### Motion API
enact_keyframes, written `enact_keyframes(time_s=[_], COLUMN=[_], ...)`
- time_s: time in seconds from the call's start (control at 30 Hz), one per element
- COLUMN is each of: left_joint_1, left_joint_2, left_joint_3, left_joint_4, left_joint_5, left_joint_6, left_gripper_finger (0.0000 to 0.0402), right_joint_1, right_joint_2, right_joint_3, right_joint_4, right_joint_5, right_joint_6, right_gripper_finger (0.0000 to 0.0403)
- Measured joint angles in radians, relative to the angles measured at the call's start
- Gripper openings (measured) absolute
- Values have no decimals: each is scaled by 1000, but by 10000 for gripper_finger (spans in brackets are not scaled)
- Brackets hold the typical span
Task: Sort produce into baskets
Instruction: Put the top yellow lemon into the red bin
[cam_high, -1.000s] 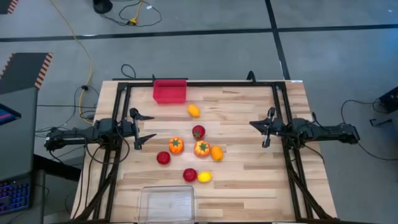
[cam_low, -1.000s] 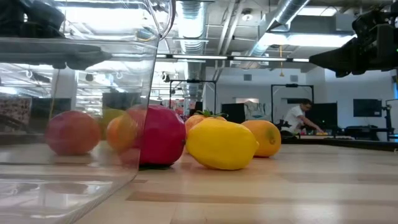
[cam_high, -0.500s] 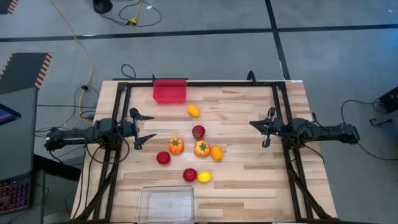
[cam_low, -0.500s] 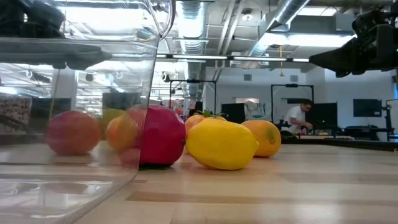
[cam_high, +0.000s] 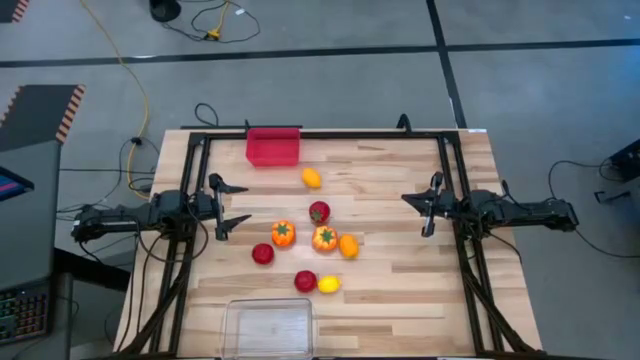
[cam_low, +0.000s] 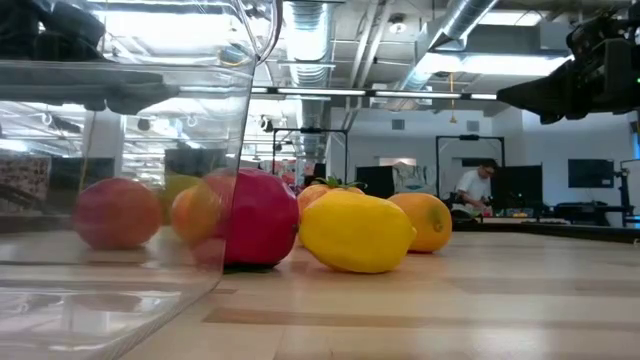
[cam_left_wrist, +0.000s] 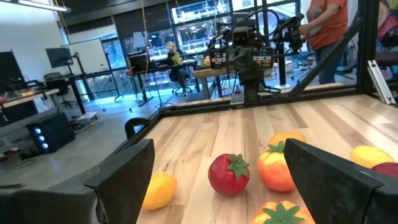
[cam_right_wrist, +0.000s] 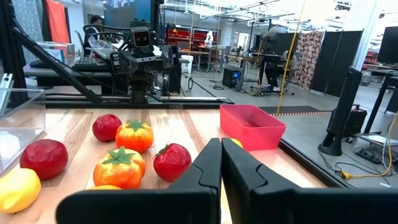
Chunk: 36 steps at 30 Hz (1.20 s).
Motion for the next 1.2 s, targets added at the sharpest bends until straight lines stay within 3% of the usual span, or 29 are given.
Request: enact_keyframes(time_s=[0.27,0.6,0.7,0.97,1.2], left_joint_1=[0,0,0,0,0], left_joint_2=[0,0,0,0,0], left_joint_3=[0,0,0,0,0], left_joint_4=[0,0,0,0,0], left_joint_5=[0,1,1,1,1], left_joint_6=[-4,-5,-5,-5,-5], left_gripper_finger=[347,347,347,347,347], right_joint_1=[4,4,4,4,4], right_joint_2=[0,0,0,14,191], right_joint_3=[-4,-2,-1,23,145], right_joint_4=[114,129,152,202,234], right_joint_5=[-2,-2,-2,2,61], right_joint_6=[155,193,203,208,182], right_gripper_finger=[78,236,268,282,282])
